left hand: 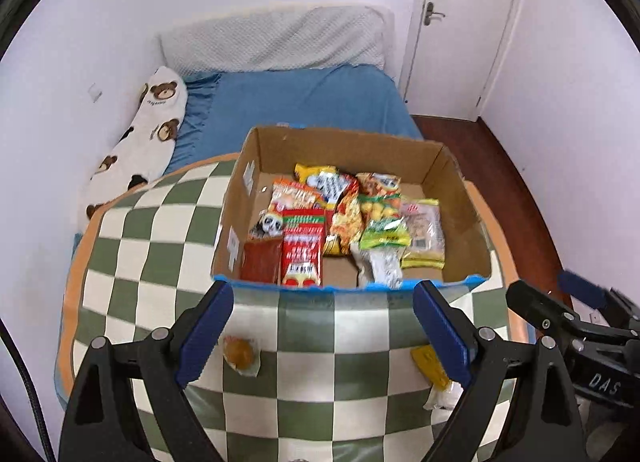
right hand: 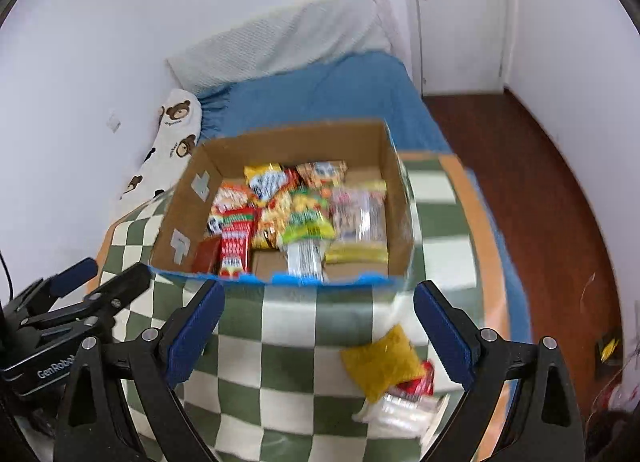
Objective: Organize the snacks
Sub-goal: 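Grasp the round egg snack with the left tool while the right tool grasps the yellow bag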
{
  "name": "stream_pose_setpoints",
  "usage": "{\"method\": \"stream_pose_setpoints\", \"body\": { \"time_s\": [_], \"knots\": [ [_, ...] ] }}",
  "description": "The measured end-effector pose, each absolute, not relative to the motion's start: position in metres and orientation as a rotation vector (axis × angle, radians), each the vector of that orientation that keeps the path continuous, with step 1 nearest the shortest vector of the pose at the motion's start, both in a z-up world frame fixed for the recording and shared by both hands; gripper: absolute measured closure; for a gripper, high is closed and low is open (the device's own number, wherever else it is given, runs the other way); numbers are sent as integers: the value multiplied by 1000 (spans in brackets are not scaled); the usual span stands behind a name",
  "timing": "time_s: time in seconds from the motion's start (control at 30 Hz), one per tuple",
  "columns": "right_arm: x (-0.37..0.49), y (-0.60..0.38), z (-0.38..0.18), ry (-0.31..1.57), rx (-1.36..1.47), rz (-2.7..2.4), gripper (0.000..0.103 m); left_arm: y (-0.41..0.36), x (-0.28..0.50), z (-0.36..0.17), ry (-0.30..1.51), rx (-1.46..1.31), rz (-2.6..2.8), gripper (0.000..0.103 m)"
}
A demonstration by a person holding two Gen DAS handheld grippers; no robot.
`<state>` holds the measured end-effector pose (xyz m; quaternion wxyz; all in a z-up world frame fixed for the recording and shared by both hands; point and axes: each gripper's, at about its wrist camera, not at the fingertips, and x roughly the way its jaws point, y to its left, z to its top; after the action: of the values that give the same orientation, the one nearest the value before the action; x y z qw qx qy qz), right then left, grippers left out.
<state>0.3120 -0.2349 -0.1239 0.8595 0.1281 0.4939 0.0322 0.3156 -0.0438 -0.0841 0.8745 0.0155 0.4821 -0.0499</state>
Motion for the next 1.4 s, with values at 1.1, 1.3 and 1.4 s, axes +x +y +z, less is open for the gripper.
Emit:
{"method": "stream_pose_setpoints", "body": {
  "time_s": [1.1, 1.3, 1.4],
  "knots": [
    [319, -161, -351, 1475, 256, 141, 13, 76, 333, -277, 1434, -126, 110, 11],
    [313, -172, -357, 1508, 371, 123, 13, 55, 355, -311, 1506, -57, 33, 45],
    [311, -178, -363, 1520, 440, 102, 13, 52, 353, -319, 1501, -42, 37, 45]
  ]
}}
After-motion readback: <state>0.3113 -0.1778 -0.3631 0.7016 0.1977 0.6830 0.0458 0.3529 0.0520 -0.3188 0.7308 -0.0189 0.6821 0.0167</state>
